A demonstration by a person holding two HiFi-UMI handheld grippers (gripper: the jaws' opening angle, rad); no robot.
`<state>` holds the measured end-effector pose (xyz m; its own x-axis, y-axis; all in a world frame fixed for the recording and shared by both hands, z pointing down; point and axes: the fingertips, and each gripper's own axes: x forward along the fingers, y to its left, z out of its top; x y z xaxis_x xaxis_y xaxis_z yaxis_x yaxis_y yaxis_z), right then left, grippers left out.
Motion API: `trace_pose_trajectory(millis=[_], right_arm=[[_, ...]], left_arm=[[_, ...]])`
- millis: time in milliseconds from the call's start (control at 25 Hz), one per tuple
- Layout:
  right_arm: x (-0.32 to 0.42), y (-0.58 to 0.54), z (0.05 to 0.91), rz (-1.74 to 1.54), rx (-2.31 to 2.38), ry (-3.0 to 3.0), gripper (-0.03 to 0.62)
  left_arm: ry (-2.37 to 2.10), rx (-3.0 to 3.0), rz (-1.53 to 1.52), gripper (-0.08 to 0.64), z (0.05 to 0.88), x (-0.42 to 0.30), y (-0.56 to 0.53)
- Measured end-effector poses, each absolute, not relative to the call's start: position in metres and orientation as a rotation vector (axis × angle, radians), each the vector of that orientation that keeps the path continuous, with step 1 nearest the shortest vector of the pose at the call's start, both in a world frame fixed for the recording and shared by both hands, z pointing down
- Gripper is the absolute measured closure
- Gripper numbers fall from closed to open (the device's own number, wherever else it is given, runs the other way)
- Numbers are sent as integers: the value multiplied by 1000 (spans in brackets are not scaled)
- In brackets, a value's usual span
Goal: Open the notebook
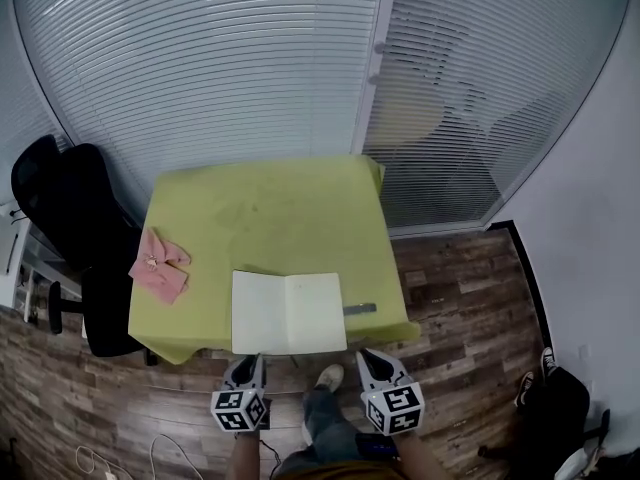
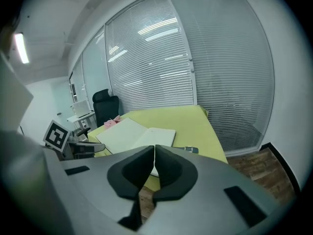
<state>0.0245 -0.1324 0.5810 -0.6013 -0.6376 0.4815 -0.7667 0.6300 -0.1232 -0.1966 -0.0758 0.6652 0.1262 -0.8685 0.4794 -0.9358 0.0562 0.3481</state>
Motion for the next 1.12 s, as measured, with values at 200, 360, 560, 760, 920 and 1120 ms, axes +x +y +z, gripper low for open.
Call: trace_pose_trajectory(millis=[200, 360, 560, 760, 920, 1120], right_arm=[[25, -141, 589, 414, 1099, -2436, 578], [26, -151, 596, 419, 1082, -2429, 578], [23, -156, 602, 437, 1073, -2433, 578], [23, -150, 604, 430, 1066, -2426, 578], [25, -149, 605, 402, 1072, -2418, 578], [27, -149, 600, 372, 1094, -2422, 578]], left_arm=[[-1727, 1740, 78, 474, 680, -203, -74], [-1719, 1701, 22, 474, 687, -203, -75], [-1730, 1658, -28, 476, 695, -204, -74], [-1716, 1644, -30, 472, 702, -201, -68], [-1713, 1600, -47, 463, 710, -202, -68], [-1741, 1563, -12, 437, 717, -204, -66]])
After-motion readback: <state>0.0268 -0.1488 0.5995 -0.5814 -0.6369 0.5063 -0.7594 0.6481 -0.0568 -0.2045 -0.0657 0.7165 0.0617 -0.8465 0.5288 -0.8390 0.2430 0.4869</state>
